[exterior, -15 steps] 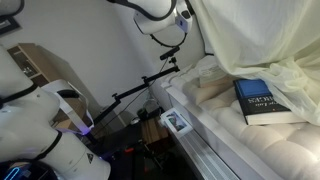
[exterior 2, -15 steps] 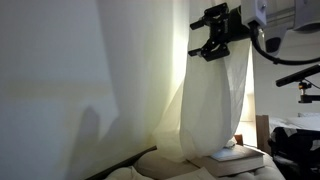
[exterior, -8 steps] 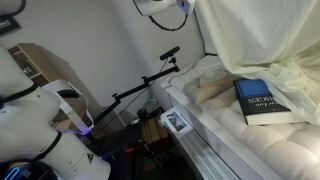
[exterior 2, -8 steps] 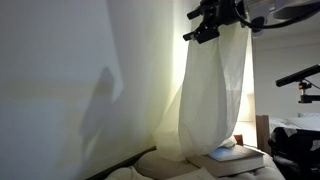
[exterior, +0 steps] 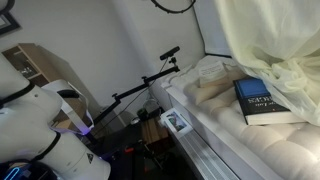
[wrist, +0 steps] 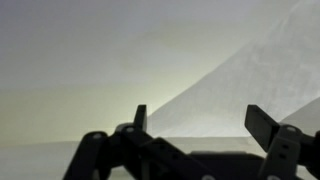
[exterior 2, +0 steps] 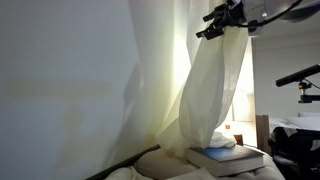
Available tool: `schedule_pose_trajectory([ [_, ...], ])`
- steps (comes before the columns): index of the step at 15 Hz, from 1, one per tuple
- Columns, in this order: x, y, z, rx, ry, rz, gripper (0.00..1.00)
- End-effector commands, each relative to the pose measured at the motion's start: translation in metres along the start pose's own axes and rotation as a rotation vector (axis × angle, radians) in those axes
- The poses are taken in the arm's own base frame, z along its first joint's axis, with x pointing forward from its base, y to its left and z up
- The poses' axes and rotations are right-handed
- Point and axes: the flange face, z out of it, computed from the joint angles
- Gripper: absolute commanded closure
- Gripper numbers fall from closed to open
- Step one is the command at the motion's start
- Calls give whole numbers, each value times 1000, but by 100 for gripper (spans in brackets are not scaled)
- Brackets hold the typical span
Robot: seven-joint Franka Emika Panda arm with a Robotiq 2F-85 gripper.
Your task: Draw the curtain to the right
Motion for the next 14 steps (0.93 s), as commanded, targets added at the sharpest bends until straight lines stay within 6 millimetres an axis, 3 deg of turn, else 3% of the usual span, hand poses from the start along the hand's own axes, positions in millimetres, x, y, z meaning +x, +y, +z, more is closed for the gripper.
schedule_pose_trajectory([
  [1, 67, -45, -2, 80, 94, 142, 0],
  [4, 124, -70, 1, 146, 191, 226, 0],
  [7, 157, -81, 0, 198, 248, 262, 0],
  [11, 177, -85, -2, 286, 313, 275, 0],
  [14, 195, -89, -6, 415, 454, 291, 0],
])
